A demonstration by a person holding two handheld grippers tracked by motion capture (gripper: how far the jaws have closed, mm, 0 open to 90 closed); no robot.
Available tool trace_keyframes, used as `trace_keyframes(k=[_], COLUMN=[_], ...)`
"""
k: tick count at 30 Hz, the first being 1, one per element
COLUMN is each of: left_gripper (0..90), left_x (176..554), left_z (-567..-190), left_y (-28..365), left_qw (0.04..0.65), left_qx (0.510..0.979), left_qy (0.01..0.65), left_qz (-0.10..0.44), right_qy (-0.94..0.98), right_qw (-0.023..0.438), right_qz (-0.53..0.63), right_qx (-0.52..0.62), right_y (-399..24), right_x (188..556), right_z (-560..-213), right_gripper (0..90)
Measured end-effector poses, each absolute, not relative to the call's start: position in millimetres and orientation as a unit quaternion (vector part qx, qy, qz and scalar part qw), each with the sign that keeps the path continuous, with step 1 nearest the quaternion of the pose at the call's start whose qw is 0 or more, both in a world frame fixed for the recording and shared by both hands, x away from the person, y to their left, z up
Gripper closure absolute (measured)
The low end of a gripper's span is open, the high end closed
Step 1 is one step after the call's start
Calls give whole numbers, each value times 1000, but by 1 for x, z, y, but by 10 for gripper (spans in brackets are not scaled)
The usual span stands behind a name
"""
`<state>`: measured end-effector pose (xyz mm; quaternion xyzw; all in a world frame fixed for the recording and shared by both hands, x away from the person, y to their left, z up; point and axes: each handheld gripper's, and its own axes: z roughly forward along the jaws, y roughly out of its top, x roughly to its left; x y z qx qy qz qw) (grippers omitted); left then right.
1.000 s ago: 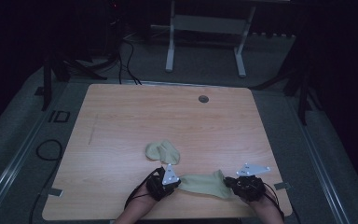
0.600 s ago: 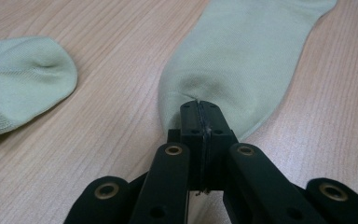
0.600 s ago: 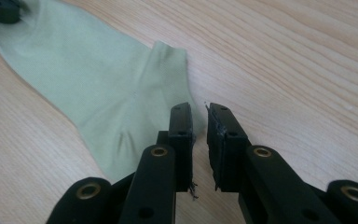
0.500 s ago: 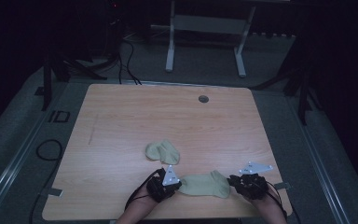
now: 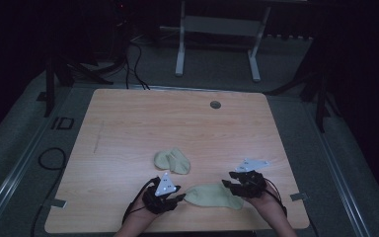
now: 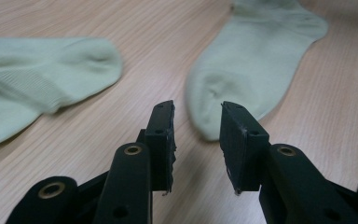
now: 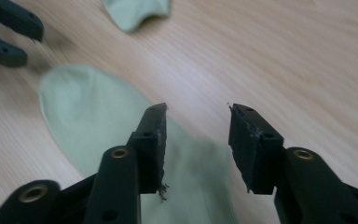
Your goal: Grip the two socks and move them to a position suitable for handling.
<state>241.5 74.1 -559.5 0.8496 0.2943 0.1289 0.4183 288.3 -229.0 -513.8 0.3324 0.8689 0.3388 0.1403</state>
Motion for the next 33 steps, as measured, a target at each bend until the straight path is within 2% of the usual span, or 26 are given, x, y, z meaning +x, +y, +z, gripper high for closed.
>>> trace_keyframes(k=[12,27,33], left_gripper=[649,648,647], left_x=[237,231,233], left_z=[-560,-562,-562], left_y=[105,135,138], left_qw=[414,415,421], left_qx=[839,827,825], left_qy=[319,344,345], left_qz=[151,157,155], right_qy=[883,906,914], right_qw=[123,105,127], right_qz=[346,307,269], right_qx=[293,271,275], right_y=[-157,-68,-39], right_x=[319,360,375], right_z=[-506,-518,-533], right_gripper=[549,506,488])
